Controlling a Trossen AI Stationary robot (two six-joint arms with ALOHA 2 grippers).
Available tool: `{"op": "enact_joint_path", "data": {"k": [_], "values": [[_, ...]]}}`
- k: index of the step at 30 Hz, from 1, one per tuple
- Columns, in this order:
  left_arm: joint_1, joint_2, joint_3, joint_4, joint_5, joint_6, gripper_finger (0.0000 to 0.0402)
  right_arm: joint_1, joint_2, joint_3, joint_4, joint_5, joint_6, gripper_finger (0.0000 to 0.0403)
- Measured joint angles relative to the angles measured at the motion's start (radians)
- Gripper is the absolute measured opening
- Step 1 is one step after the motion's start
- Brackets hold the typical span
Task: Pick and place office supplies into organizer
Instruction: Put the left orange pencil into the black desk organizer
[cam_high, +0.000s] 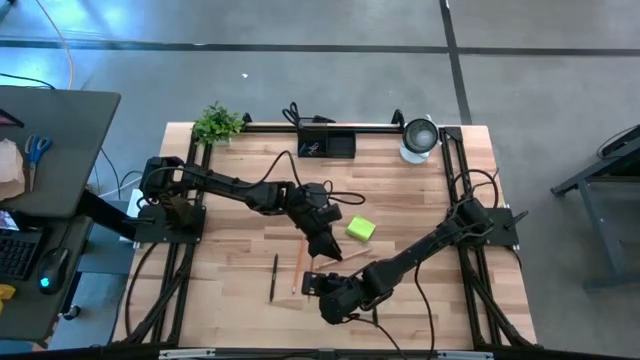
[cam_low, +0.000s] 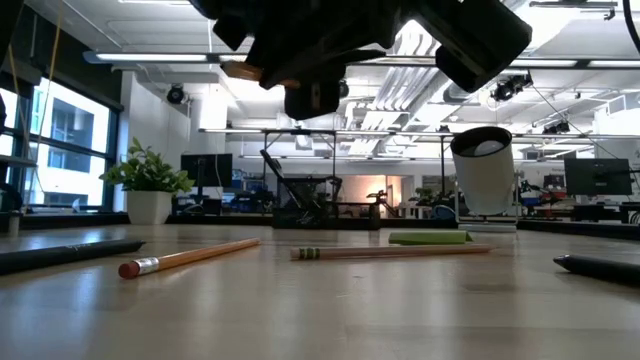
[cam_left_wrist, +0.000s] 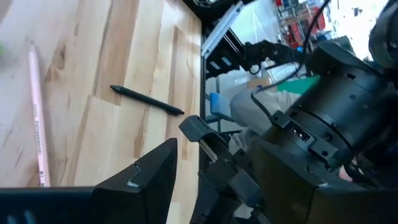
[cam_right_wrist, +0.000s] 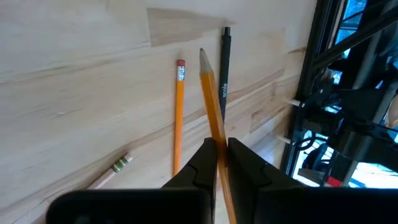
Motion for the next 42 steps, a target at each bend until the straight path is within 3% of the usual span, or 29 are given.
{"op": "enact_joint_path", "data": {"k": [4, 7, 14, 26, 31, 35, 38, 42], "values": [[0.000, 0.000, 0.000, -0.007, -0.035, -0.007, 0.0193, -0.001, 0.000, 0.000, -0.002, 0.000, 0.032, 0.0011], [0.000, 0.000, 0.000, -0.009, -0.032, -0.011, 0.0170, -0.001, 0.000, 0.000, -0.008, 0.007, 0.046, 0.0012], [0.000, 0.000, 0.000, -0.015, 0.008, -0.007, 0.0015, -0.021, 0.000, 0.000, -0.019, 0.006, 0.085, 0.0012], [0.045, -0.001, 0.000, -0.122, 0.014, 0.076, 0.0003, -0.064, 0.000, 0.000, -0.056, 0.043, 0.149, 0.0004], [0.134, -0.010, 0.000, -0.146, 0.002, 0.103, 0.0007, -0.058, 0.000, 0.000, -0.070, 0.062, 0.195, 0.0003], [0.222, -0.018, 0.000, -0.145, -0.010, 0.101, 0.0003, -0.047, 0.000, 0.000, -0.082, 0.163, 0.180, 0.0003], [0.257, -0.018, 0.000, -0.152, -0.026, 0.084, 0.0024, -0.038, 0.000, 0.000, -0.085, 0.216, 0.137, 0.0002], [0.262, -0.018, 0.000, -0.173, -0.027, 0.075, 0.0094, -0.029, 0.000, 0.000, -0.094, 0.215, 0.121, 0.0003]]}}
